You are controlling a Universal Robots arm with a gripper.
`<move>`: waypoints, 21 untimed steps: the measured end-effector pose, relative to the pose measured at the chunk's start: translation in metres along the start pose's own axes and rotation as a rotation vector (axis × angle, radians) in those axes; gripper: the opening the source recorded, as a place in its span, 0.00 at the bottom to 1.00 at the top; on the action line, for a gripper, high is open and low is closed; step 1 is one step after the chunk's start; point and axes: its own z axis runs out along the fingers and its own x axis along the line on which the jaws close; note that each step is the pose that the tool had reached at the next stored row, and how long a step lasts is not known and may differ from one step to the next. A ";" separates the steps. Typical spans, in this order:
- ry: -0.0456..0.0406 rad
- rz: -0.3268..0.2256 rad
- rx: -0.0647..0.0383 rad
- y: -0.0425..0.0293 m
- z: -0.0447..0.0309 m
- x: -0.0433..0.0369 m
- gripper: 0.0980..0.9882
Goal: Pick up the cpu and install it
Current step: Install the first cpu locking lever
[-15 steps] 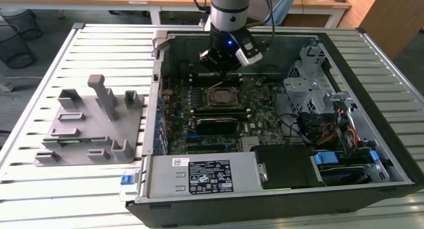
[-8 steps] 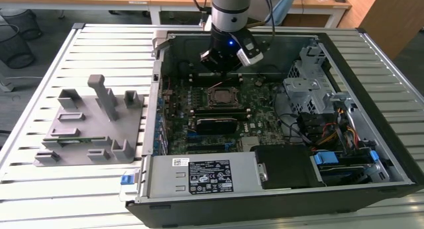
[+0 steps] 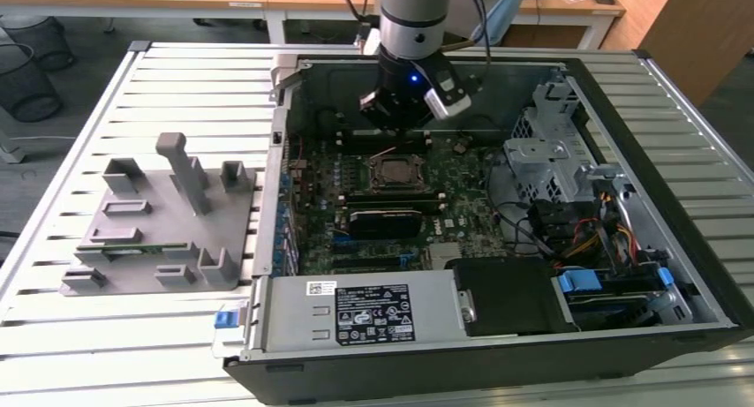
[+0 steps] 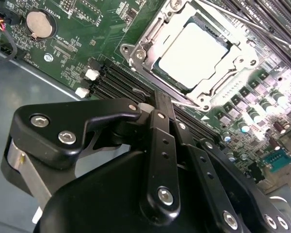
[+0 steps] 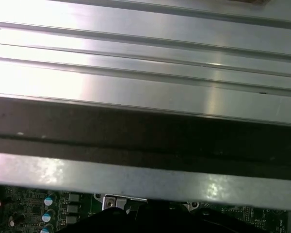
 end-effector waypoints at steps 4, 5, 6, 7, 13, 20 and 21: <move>0.0002 0.000 0.000 -0.0002 0.0024 -0.0024 0.01; 0.0004 0.000 0.000 -0.0002 0.0030 -0.0032 0.01; 0.0004 0.000 0.000 -0.0002 0.0037 -0.0038 0.01; 0.0006 0.000 0.000 -0.0003 0.0044 -0.0043 0.01; 0.0018 0.000 0.000 -0.0009 0.0103 -0.0061 0.01; 0.0064 0.000 -0.001 -0.0016 0.0178 -0.0098 0.01; 0.0070 0.000 -0.001 -0.0017 0.0188 -0.0102 0.01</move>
